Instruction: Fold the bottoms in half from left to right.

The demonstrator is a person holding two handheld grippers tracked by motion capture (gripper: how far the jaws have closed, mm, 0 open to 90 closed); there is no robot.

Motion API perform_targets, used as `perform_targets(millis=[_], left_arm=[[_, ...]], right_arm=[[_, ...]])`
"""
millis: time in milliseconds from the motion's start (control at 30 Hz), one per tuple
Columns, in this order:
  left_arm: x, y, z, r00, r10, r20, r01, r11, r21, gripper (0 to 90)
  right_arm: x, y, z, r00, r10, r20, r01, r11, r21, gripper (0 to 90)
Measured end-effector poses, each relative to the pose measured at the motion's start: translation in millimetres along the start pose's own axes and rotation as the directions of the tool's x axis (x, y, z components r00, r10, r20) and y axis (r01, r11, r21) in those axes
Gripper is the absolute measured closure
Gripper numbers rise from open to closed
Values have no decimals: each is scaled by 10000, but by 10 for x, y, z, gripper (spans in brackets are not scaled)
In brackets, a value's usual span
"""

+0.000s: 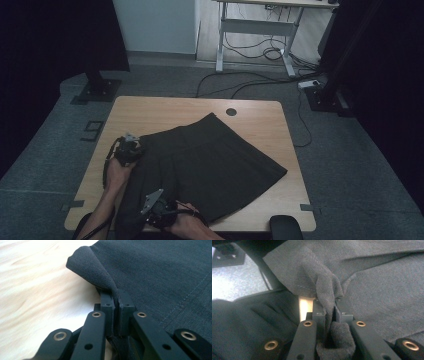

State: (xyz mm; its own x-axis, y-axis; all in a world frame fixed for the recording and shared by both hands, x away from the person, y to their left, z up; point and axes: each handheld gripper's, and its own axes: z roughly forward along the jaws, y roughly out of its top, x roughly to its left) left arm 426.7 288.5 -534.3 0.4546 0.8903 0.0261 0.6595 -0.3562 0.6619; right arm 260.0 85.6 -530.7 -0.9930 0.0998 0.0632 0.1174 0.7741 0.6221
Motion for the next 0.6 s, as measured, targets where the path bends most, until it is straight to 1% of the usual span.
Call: perform_targets(millis=[67,167,267,300,400,433,500,567,600], left_arm=[[60,-77,-66,9998,-203,-15,203,9998,-10,845],[112,-132,-103,9986,-514,131,515,9986,-78,846],[114,-127,-121,9985,-533,137,534,9986,-64,854],[109,-114,-138,9989,-468,93,469,9988,-124,857],[112,-24,-240,9986,-514,124,520,9970,-577,861],[110,9,-270,9986,-503,133,511,9963,-686,861],[96,116,-353,9989,-437,186,454,9938,-1012,861],[66,244,-424,9994,-283,202,307,9913,-1284,861],[41,328,-455,9995,-197,244,231,9889,-1469,861]], right_arm=[[46,49,47,9998,-120,-141,119,9999,-24,801],[84,81,72,9995,-243,-192,243,9997,-9,801],[100,70,38,9995,-287,-114,287,9996,-56,806],[105,68,6,9996,-290,-62,289,9995,-110,810],[91,71,-159,9997,-226,120,231,9987,-458,817],[74,72,-249,9997,-127,192,139,9979,-640,819],[40,71,-385,9995,-40,302,66,9963,-854,821],[-7,53,-555,9988,108,477,-55,9940,-1095,822],[-28,42,-609,9984,88,558,-21,9930,-1180,823]])
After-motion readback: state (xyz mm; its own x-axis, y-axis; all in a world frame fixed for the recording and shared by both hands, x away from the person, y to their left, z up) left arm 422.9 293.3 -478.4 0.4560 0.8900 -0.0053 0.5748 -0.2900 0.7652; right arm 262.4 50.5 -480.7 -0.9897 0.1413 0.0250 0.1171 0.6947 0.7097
